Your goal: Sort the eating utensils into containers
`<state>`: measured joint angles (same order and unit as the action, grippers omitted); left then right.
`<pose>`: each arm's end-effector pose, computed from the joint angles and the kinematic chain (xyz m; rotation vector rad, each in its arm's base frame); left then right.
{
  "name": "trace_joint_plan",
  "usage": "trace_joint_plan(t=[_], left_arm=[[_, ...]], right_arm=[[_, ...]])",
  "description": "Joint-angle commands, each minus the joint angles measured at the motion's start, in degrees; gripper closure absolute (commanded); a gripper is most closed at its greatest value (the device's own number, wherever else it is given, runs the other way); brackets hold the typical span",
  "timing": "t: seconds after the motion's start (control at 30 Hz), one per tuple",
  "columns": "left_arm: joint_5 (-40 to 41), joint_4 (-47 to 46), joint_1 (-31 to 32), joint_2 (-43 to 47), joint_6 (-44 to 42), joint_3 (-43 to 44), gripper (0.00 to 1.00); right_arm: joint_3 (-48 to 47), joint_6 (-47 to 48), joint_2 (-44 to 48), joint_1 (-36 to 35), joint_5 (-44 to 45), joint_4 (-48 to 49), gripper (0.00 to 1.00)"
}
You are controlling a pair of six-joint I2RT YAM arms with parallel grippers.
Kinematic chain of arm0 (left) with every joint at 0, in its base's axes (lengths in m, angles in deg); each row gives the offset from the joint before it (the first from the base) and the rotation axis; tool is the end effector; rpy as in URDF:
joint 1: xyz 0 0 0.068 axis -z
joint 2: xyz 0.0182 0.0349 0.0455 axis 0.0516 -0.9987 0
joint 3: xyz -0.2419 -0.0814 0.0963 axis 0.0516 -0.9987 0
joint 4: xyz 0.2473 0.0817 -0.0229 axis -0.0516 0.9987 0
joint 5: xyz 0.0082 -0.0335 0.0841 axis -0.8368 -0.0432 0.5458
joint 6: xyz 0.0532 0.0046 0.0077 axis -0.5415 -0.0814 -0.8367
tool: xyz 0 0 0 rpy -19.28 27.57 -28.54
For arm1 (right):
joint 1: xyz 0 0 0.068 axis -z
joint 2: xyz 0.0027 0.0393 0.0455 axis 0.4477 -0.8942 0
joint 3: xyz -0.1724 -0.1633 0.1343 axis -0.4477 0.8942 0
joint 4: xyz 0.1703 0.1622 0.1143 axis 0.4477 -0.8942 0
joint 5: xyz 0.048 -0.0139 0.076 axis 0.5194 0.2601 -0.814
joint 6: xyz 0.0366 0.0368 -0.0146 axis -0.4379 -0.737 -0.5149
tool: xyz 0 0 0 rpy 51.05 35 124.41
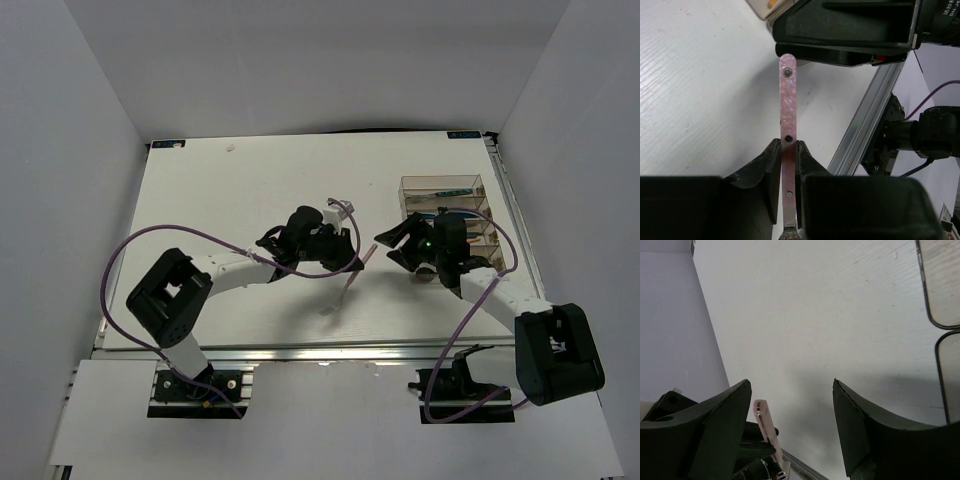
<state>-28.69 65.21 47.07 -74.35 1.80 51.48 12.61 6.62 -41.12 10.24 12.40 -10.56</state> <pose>0.2476 -0.2614 0.2025 0.5843 2.2349 -1.1911 0.2443 0.0814 0.1983 0.6606 2.1411 1.0484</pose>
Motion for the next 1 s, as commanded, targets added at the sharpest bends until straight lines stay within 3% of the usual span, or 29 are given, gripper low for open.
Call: trace_joint_plan(t=[0.0,0.17,0.37,0.47,0.5,0.53,0.57,0.6,0.67,0.77,0.9,0.97], left_arm=[[-3.3,-2.0,0.5,-1.0,-1.3,2.4,1.0],[-3.7,-0.2,0.9,-3.0,-1.9,4.9,1.0],[-2.3,3.9,0.9,-4.0,-4.0,9.0,1.0],[-1.7,5.5,0.9,-4.1,-4.8,10.9,1.0],[-1.4,6.0,0.9,-4.2,-5.3,11.4,1.0],[-0.9,6.8,0.9,-4.3,-5.6,12.5,0.97],[2.3,9.4,0.9,-4.3,-5.8,13.3,0.9],[4.9,13.9,0.9,-4.0,-6.5,15.0,0.59],[9.6,17.2,0.9,-3.2,-6.8,16.1,0.06],[20.7,25.1,0.8,0.9,-7.2,17.6,0.02],[52.1,39.0,0.1,9.0,-2.8,19.7,0.02],[59.5,44.9,-0.7,15.0,-1.7,18.8,0.02]], right_arm=[[-0.9,-2.4,0.8,-1.7,2.3,1.8,0.29],[-1.4,-2.9,-0.8,-4.2,2.9,2.8,0.32],[-0.8,-4.1,-1.9,-7.2,3.8,4.8,0.66],[-0.2,-5.9,-2.7,-7.5,3.0,6.9,0.87],[0.4,-6.5,-2.9,-7.5,2.7,8.4,1.0],[0.7,-7.3,-2.7,-7.5,2.8,8.9,1.0],[0.7,-8.9,-2.3,-7.5,3.5,9.0,1.0],[0.7,-9.5,-2.0,-7.0,5.1,8.7,1.0],[0.0,-11.5,-1.3,-5.4,6.3,7.7,1.0],[-3.9,-11.7,-1.9,-0.3,11.6,2.1,1.0],[-12.9,-8.4,-6.1,9.1,15.0,-6.1,1.0],[-18.6,-7.5,-9.8,12.6,14.7,-8.5,1.0]])
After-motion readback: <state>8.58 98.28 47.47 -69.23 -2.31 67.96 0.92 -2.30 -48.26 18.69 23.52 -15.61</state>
